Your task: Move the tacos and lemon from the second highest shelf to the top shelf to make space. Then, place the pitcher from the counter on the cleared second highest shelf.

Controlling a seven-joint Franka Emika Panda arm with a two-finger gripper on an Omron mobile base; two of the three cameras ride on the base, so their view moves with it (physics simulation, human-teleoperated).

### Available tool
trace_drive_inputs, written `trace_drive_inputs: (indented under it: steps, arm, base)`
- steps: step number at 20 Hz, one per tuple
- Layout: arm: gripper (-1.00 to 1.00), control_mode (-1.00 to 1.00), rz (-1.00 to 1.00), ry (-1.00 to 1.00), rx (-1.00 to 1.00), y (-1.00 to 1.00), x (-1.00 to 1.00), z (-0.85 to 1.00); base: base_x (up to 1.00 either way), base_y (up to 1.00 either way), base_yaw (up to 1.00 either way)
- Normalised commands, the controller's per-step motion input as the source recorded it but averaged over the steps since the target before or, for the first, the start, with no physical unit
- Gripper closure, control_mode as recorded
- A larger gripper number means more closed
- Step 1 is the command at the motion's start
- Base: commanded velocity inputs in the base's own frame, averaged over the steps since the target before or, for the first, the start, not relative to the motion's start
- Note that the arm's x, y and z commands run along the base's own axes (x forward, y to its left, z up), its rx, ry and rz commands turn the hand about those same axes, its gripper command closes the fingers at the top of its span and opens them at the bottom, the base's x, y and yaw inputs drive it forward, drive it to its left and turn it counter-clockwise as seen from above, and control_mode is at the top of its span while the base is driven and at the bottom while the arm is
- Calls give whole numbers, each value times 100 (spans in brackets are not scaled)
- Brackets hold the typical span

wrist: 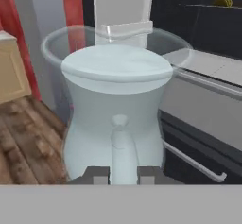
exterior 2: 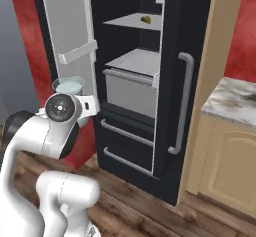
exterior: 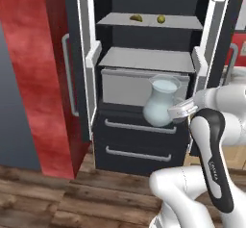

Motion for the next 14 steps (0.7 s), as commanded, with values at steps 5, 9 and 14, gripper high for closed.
trace_drive_inputs:
  steps: [5,9,14]
  arm:
    - [100,100,0,0,0,0,0,0]
    - [100,100,0,0,0,0,0,0]
    - [100,100,0,0,0,0,0,0]
  base:
    - [51,39,-59]
    - [59,40,-55]
    - [61,64,-47]
